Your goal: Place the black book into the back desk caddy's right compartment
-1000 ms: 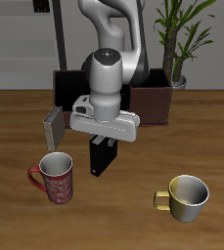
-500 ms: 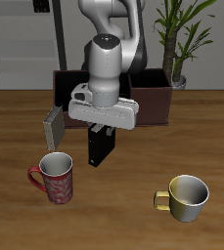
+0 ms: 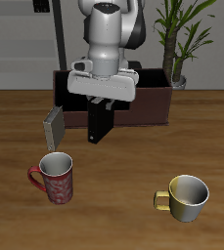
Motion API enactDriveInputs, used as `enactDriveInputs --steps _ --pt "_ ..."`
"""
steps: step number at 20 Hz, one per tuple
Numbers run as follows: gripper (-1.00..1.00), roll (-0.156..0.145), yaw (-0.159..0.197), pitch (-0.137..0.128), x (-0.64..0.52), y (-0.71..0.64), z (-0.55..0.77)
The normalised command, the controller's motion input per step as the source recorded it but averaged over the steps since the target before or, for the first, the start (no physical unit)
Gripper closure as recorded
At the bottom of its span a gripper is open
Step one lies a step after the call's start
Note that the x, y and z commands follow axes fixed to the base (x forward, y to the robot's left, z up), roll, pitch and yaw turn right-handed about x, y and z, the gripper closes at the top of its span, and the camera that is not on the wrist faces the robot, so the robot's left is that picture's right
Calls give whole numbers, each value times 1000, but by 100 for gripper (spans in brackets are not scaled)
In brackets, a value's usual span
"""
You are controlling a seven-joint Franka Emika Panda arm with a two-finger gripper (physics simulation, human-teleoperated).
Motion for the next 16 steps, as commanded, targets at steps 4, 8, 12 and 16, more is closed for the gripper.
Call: enactDriveInputs --steps 4,8,12,16 --pt "100 2 37 -41 -240 -20 269" --pt "100 5 -1 -42 -338 97 350" --pt "100 2 42 -73 -305 26 400" --pt "100 -15 -30 -41 -266 3 396"
